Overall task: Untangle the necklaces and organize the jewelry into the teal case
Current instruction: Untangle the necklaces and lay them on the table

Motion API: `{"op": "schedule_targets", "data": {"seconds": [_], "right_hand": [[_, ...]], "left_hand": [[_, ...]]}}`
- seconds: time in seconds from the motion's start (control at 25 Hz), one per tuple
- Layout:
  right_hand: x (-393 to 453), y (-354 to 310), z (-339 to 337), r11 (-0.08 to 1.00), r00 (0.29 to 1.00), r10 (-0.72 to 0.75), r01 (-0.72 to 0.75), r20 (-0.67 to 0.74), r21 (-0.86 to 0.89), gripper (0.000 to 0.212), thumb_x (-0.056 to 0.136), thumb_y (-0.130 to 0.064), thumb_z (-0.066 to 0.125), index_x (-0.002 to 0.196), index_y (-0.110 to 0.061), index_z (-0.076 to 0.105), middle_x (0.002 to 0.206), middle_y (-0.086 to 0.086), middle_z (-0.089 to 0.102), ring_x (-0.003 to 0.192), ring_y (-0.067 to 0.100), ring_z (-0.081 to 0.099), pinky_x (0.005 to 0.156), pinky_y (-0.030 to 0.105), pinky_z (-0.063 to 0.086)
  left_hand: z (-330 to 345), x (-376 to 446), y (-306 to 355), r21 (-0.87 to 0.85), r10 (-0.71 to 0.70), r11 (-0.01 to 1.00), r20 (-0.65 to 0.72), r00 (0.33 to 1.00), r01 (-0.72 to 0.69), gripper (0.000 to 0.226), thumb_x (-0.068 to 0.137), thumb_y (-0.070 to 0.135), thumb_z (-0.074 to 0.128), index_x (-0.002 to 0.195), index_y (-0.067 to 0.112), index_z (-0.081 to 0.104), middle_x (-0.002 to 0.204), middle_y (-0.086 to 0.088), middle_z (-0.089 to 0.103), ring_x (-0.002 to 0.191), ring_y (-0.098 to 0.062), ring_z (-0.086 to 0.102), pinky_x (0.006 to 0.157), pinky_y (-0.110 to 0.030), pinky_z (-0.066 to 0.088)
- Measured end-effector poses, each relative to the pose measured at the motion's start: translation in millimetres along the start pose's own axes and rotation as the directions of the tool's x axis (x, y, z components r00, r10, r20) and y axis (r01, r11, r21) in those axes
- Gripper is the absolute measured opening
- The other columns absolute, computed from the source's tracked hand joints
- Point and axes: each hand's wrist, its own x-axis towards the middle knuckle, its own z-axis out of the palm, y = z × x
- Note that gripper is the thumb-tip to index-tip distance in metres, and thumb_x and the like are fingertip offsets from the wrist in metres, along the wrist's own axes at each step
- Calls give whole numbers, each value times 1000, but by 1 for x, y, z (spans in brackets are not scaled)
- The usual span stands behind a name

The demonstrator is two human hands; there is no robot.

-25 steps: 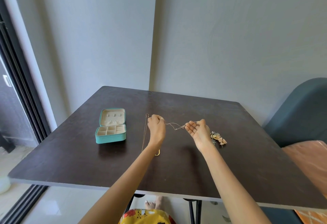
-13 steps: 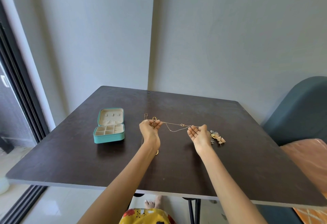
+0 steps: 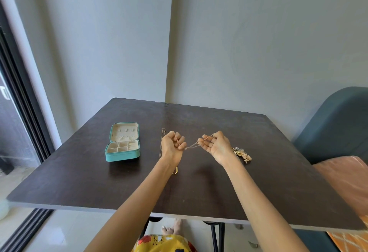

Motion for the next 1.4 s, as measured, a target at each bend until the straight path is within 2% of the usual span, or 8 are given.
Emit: {"op": "schedule_targets", "data": {"seconds": [0.32,0.52,0.64,0.84,0.96,1.08,1.24,1.4], "right_hand": [[0,-8,-8,992,999,-15,12,-29,-122,19,88,-5,29,71,-13,33,68,5,40,38,9,29,33,15,20],[1,-22,-8,992,992,-125,125,13,6,13,91,-12,42,78,-14,41,72,-1,42,33,4,26,30,16,18],[1,-36,-7,984,984,-167,161,70,82,17,92,-13,43,76,-16,42,71,-1,44,33,5,26,30,16,19],[-6,-44,11,984,961,-178,172,214,47,19,95,-14,45,76,-15,42,70,-1,46,34,6,32,31,16,20],[-13,-48,22,979,937,-173,198,302,-52,18,95,-14,45,77,-14,42,71,0,46,37,6,33,33,17,20],[-17,-54,24,971,922,-174,220,346,-97,19,95,-15,44,76,-15,42,71,-1,46,37,5,30,32,16,19],[-16,-62,16,955,926,-172,240,337,-172,19,95,-16,44,76,-17,42,70,-3,46,36,3,25,31,15,15],[-12,-63,-2,895,948,-154,253,278,-367,18,95,-17,47,78,-16,43,72,-2,44,36,2,23,31,14,13]], "left_hand": [[2,2,7,194,135,975,-123,983,-109,29,83,-3,25,66,14,40,59,2,38,50,-12,33,40,-24,37],[0,-2,12,209,141,972,-173,975,-103,24,81,-2,28,67,13,41,61,1,39,50,-11,31,35,-18,23],[-5,-6,14,361,58,932,-61,996,-32,19,88,2,31,76,14,41,76,-3,52,50,-12,40,32,-17,21],[6,-14,12,816,-97,557,250,963,-155,8,95,11,41,89,15,42,89,-8,67,31,-9,29,34,-16,14],[9,-15,12,840,-168,423,440,882,-339,27,98,31,45,110,12,62,60,0,56,35,-4,25,37,-16,19],[5,-14,17,821,-145,343,526,838,-456,24,91,33,59,92,13,72,47,11,40,41,-3,28,42,-14,23],[-5,-12,28,792,-56,415,514,856,-448,20,89,27,63,72,19,67,61,7,50,49,0,39,48,-13,30],[-11,-6,45,608,190,707,330,925,-362,27,96,22,47,72,18,58,79,5,58,74,-7,50,74,-25,34]]}}
